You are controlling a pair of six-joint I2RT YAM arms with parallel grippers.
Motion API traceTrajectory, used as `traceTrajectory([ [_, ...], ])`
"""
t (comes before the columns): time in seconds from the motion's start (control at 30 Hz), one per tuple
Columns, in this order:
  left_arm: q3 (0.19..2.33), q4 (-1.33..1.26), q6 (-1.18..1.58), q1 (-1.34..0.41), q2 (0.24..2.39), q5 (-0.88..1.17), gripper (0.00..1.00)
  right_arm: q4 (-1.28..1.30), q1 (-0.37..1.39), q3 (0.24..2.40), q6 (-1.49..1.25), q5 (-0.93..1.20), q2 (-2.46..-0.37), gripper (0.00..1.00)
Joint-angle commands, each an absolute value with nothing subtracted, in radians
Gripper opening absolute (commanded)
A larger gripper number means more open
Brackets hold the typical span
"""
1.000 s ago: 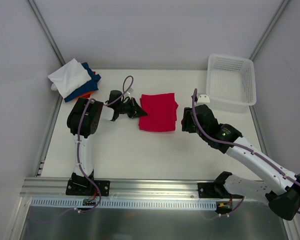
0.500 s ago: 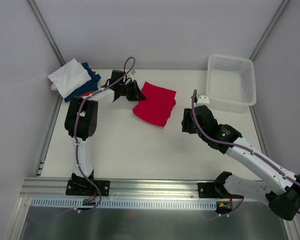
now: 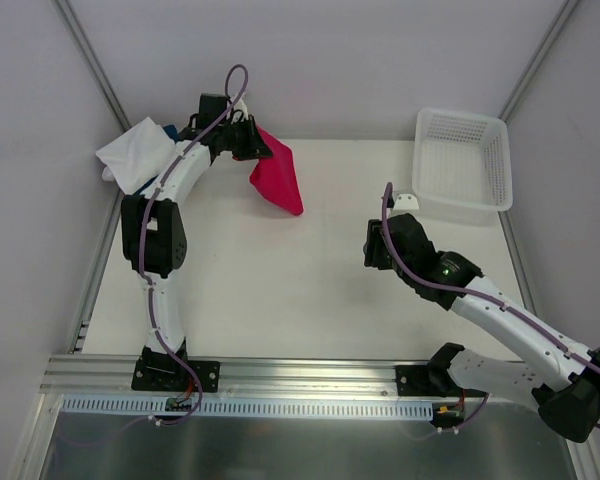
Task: Fold and stack the t-shirts
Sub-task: Neatly place the folded tshirt to the corner
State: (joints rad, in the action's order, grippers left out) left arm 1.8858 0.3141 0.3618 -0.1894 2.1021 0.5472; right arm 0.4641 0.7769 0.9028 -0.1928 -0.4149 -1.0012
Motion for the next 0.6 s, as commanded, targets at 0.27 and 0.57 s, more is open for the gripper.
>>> traceTrajectory([
  [0.27, 2.157, 0.474, 0.273, -0.083, 2.160, 0.514, 0.00, 0.413, 0.778, 0.899, -0.172, -0.407, -0.986, 0.48],
  [0.57, 2.278, 0.515, 0.235, -0.012, 2.180, 0.476, 0.00, 0.380, 0.776, 0.887, -0.175, -0.382, -1.003, 0.48],
])
